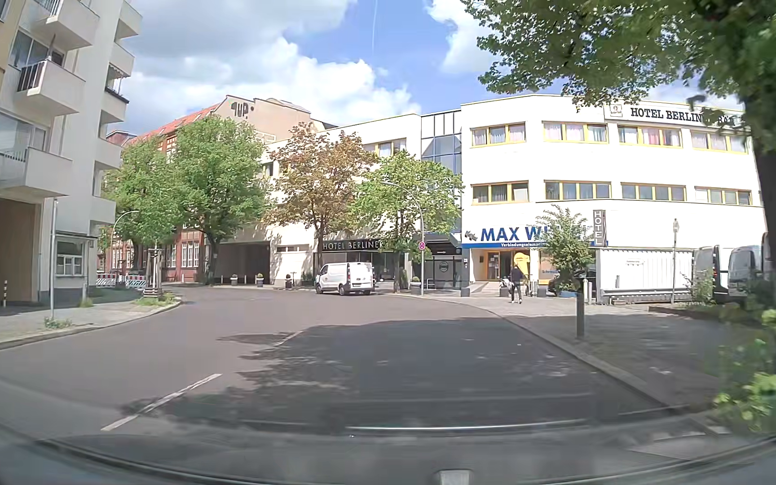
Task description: Follow the waypoints while adhering to traffic rules and regulations
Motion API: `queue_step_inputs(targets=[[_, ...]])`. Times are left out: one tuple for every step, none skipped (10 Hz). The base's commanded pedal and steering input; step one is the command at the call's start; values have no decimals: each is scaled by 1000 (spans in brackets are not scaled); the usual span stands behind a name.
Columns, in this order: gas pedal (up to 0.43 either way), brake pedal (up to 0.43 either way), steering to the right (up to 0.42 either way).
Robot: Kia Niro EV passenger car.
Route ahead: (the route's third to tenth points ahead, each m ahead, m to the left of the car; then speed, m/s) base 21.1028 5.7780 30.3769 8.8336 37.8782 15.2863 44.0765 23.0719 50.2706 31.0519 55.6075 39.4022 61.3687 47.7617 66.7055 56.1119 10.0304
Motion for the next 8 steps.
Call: queue_step_inputs(targets=[[0, 18, -9], [0, 18, -10], [0, 18, -12], [0, 18, -13], [0, 18, -13], [0, 18, -13], [0, 18, -12], [0, 18, -14]])
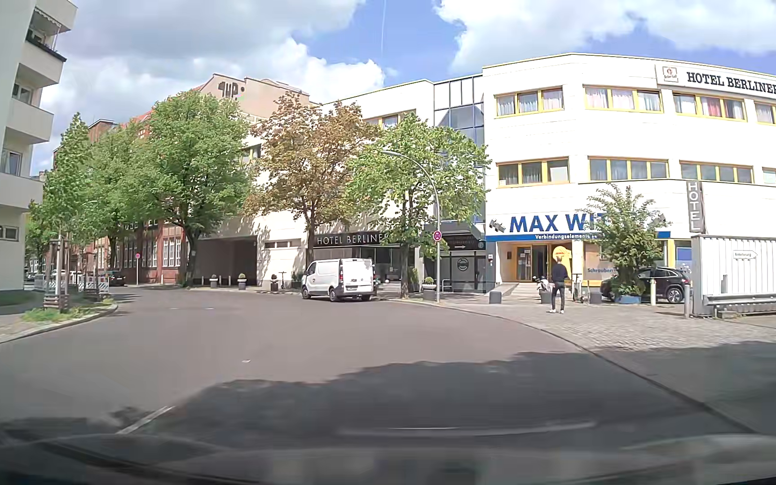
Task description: Follow the waypoints while adhering to traffic rules and regulations
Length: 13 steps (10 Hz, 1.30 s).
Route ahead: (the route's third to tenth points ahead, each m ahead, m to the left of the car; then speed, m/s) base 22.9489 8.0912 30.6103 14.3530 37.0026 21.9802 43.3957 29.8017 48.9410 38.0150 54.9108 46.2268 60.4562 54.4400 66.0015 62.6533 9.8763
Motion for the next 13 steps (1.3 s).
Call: queue_step_inputs(targets=[[0, 18, -25], [0, 18, -38], [0, 18, -46], [0, 18, -49], [0, 18, -56], [0, 18, -67], [0, 18, -80], [0, 18, -90], [0, 18, -104], [0, 18, -118], [0, 18, -124], [8, 18, -127], [59, 18, -127]])
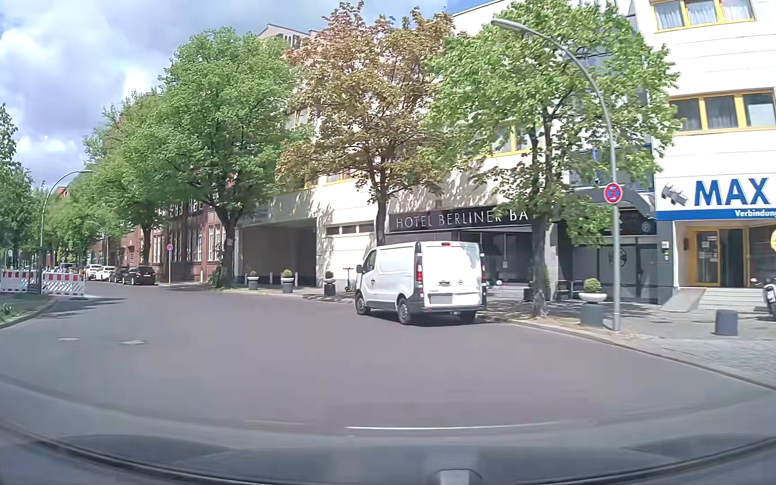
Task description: Follow the waypoints while adhering to traffic rules and regulations
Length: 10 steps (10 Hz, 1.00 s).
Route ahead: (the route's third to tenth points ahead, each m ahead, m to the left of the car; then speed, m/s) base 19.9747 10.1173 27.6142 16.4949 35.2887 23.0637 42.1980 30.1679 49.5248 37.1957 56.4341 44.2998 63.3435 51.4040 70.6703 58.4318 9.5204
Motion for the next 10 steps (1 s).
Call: queue_step_inputs(targets=[[79, 18, -127], [87, 18, -127], [87, 18, -129], [87, 18, -136], [87, 18, -138], [87, 18, -135], [87, 18, -133], [28, 18, -132], [0, 18, -132], [0, 18, -133]])
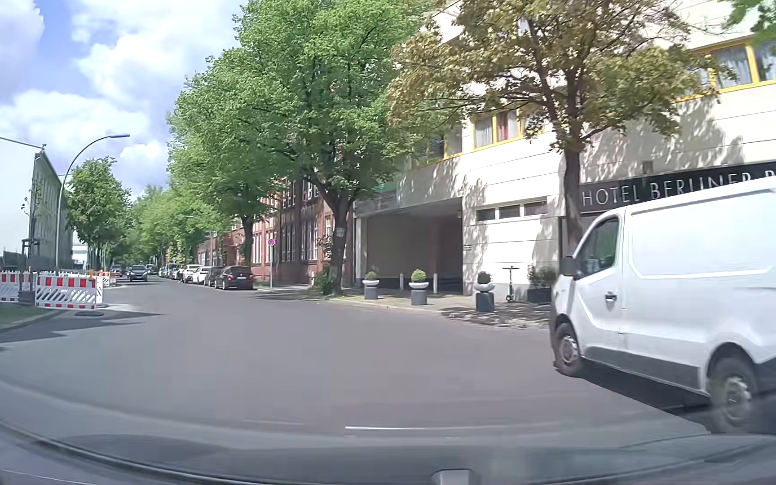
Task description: Follow the waypoints while adhering to traffic rules and regulations
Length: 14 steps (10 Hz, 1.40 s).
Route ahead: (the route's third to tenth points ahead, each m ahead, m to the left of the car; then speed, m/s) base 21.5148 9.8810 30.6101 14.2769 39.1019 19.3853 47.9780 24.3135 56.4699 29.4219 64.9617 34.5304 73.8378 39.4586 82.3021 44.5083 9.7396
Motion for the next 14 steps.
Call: queue_step_inputs(targets=[[0, 18, -132], [0, 18, -133], [0, 18, -131], [0, 18, -130], [0, 18, -130], [0, 18, -129], [0, 18, -129], [0, 18, -128], [0, 18, -126], [0, 18, -121], [0, 18, -118], [0, 18, -118], [0, 18, -117], [0, 18, -114]])
